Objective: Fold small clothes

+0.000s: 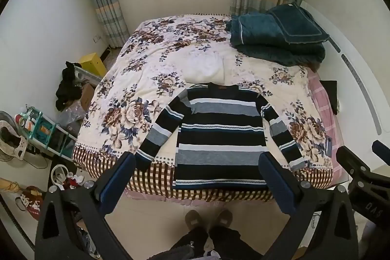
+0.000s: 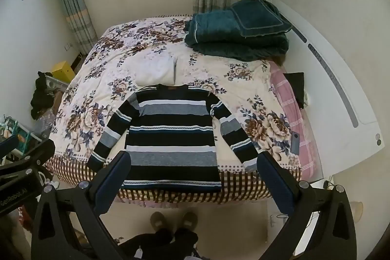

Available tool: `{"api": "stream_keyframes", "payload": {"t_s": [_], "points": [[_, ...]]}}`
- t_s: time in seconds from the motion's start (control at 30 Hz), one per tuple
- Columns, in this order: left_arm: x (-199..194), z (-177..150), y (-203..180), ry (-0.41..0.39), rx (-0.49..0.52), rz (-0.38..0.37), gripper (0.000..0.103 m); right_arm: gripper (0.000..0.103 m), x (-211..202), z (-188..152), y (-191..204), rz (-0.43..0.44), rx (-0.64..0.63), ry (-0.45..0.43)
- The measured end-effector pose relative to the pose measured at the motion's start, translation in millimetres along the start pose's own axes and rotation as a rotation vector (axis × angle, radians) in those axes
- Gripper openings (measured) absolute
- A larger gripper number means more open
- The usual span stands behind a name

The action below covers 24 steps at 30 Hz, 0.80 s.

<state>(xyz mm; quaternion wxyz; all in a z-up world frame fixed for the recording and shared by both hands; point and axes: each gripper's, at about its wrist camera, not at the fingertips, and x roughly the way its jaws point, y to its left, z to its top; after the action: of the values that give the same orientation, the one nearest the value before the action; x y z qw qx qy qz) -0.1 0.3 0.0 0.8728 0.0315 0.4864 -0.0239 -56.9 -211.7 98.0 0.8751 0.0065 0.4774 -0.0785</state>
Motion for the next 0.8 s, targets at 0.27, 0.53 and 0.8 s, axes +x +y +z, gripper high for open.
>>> {"api": "stream_keyframes", "payload": {"t_s": [0.27,0.53,0.8], "points": [[2,1,-4,-0.003,0.003,0.003,0.103,0.103,-3,0,-1,0.004,0.003,-0.008],[-7,14,-4,-0.008,-0.003,-0.008,0.103,0.103,-5,0,0,-0.001,0.003,-0.013],[-10,15,1,-0.023,-0.013,-0.011,0.103,0.103,-11,2,-2,0.002,0.001,-0.017]]}}
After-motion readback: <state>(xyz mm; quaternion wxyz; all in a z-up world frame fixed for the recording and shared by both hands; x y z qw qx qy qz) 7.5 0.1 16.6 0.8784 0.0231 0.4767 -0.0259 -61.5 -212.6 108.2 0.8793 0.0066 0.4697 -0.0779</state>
